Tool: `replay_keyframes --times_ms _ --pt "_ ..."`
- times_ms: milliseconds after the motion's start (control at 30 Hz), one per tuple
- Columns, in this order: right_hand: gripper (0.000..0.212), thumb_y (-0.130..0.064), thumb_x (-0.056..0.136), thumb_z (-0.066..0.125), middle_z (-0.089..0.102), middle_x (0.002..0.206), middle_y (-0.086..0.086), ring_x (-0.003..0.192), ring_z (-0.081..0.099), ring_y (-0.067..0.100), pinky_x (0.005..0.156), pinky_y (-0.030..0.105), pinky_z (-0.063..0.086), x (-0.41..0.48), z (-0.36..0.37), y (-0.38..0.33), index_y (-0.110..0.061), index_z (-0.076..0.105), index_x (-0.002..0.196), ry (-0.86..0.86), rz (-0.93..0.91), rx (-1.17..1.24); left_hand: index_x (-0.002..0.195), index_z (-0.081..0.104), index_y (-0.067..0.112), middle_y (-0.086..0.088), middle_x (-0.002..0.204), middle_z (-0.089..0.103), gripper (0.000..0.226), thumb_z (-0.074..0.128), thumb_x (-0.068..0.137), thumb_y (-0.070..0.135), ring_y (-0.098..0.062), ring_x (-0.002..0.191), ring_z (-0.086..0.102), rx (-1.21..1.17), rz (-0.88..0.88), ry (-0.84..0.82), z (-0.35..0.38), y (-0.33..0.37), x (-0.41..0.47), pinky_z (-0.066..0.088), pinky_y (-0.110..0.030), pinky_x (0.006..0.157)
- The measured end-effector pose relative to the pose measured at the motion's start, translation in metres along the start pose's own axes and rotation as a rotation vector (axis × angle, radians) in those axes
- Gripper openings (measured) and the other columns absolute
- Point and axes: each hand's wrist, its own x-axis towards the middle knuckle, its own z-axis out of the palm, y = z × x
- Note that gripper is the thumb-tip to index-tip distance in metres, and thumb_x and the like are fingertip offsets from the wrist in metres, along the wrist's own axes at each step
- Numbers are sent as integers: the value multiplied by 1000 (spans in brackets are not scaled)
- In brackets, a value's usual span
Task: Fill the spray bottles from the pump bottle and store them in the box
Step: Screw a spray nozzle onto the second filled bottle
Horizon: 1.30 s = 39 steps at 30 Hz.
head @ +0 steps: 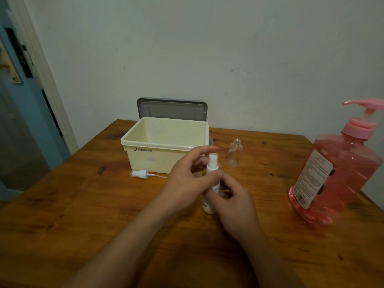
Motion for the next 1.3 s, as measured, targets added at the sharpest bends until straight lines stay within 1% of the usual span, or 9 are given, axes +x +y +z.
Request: replay_keyframes --times_ms 167,267,400,600,767,833,967,1133,1300 --pt "27 -25 88 69 72 94 -18 84 66 2 68 18 54 0 -1 0 -42 64 108 7 -3 -3 120 61 31 12 104 65 44 77 80 22 -7 101 61 10 5 40 2 -3 -2 54 -32 92" --pt "31 -31 86 70 73 97 -14 86 67 3 71 23 57 0 -1 0 -42 62 114 2 3 -8 113 65 23 5 94 71 39 79 77 15 -8 92 67 -58 -6 86 1 -3 -1 56 -31 87" --pt "31 -26 85 72 74 97 -11 88 69 8 76 31 59 0 -1 -1 -35 67 115 -18 3 24 113 66 16 -5 99 75 37 75 78 6 -16 95 71 -169 -41 37 -3 -3 1 58 -31 85" --pt "36 -28 84 74 74 101 -11 93 69 8 82 36 59 0 -1 1 -29 68 119 -49 13 22 114 67 14 -3 100 76 35 72 80 4 -15 97 72 -226 -39 3 -6 -5 -2 58 -28 83" --pt "43 -34 83 75 72 108 -15 97 66 4 75 26 58 0 3 1 -37 64 124 -22 20 -10 109 70 14 1 99 76 30 73 80 7 -12 96 70 -163 23 116 -10 -7 -6 57 -25 81" --pt "45 -35 83 75 69 112 -18 101 63 -1 79 21 55 0 1 0 -39 61 126 2 7 -29 110 70 15 2 99 76 31 73 79 10 -10 96 69 -149 45 182 -18 -8 -6 57 -23 80" --pt "29 -29 92 63 66 112 -21 102 57 -12 79 7 46 0 -4 -4 -39 61 120 110 -48 -51 114 68 17 8 101 74 35 71 80 16 -4 95 67 -94 59 308 -39 -10 -3 55 -15 74" --pt "27 -26 95 59 64 106 -24 98 56 -15 75 4 45 -1 -4 -7 -31 65 121 224 -54 -16 118 66 19 4 115 68 34 70 84 19 -3 99 63 10 7 421 -53 -21 6 50 -5 65" --pt "26 -24 96 59 64 104 -25 97 56 -14 75 4 45 0 -3 -9 -29 65 121 254 -57 -29 121 66 22 8 115 67 36 71 85 23 0 98 61 60 -27 426 -49 -27 14 53 -8 66"
